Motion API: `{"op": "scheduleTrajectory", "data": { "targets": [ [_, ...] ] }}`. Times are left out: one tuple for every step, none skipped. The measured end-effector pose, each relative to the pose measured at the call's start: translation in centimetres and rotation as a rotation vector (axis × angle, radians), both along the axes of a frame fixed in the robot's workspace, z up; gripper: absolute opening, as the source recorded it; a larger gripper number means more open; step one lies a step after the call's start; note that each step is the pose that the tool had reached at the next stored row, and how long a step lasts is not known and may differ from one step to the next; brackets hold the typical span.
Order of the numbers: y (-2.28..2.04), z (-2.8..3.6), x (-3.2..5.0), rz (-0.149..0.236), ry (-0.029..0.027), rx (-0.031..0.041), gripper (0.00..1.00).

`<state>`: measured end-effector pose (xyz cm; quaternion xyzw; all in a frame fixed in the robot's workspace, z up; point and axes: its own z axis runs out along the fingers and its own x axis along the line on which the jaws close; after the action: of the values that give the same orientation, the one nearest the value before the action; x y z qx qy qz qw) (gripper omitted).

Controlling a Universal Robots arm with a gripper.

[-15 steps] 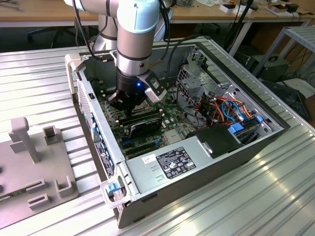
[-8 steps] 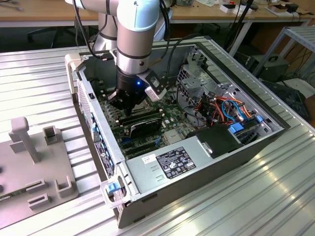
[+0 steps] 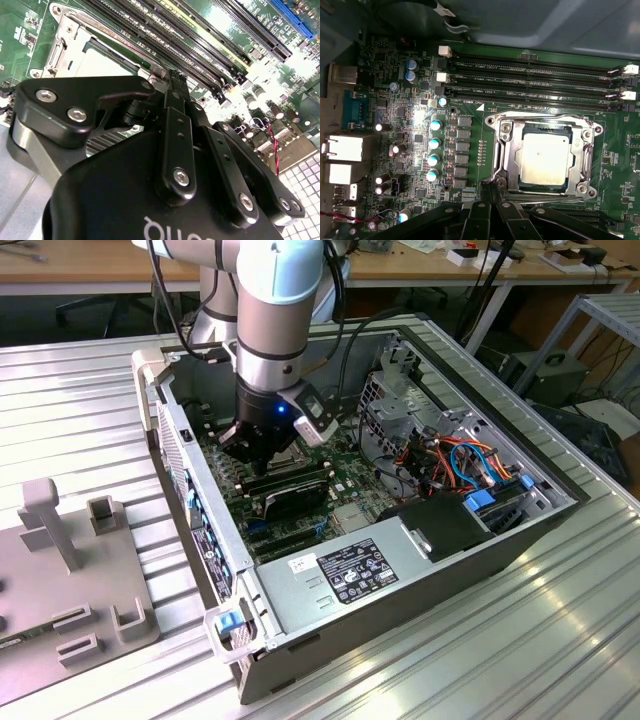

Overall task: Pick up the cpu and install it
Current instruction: 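Install the second cpu locking lever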

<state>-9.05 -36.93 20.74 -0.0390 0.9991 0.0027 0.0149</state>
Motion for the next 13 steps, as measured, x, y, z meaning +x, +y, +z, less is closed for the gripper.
{"op": "scheduleTrajectory", "data": {
  "targets": [
    [0.0, 0.0, 0.0, 0.0, 0.0, 0.0004, 0.11],
    [0.01, -0.01, 0.0, 0.0, 0.0, 0.0013, 0.11],
    [0.0, -0.01, 0.01, 0.0, -0.0001, 0.0023, 0.11],
    [0.0, -0.01, 0.0, 0.0, -0.0001, 0.0043, 0.11],
    [0.01, -0.01, 0.0, 0.0, -0.0001, 0.006, 0.11],
    [0.01, -0.01, 0.01, 0.0, -0.0001, 0.0067, 0.11],
    [0.01, -0.02, 0.01, 0.0, -0.0002, 0.0073, 0.11],
    [0.0, -0.03, 0.0, 0.0, -0.0002, 0.0077, 0.11],
    [0.0, -0.04, 0.0, 0.0, -0.0002, 0.0081, 0.11],
    [0.0, -0.06, -0.01, 0.0, -0.0003, 0.0087, 0.11],
    [0.0, -0.08, -0.02, 0.0, -0.0003, 0.009, 0.11],
    [-0.01, -0.12, -0.04, 0.0, -0.0003, 0.0099, 0.11],
    [0.0, -0.15, -0.05, 0.0, -0.0006, 0.0118, 0.11]
  ]
}}
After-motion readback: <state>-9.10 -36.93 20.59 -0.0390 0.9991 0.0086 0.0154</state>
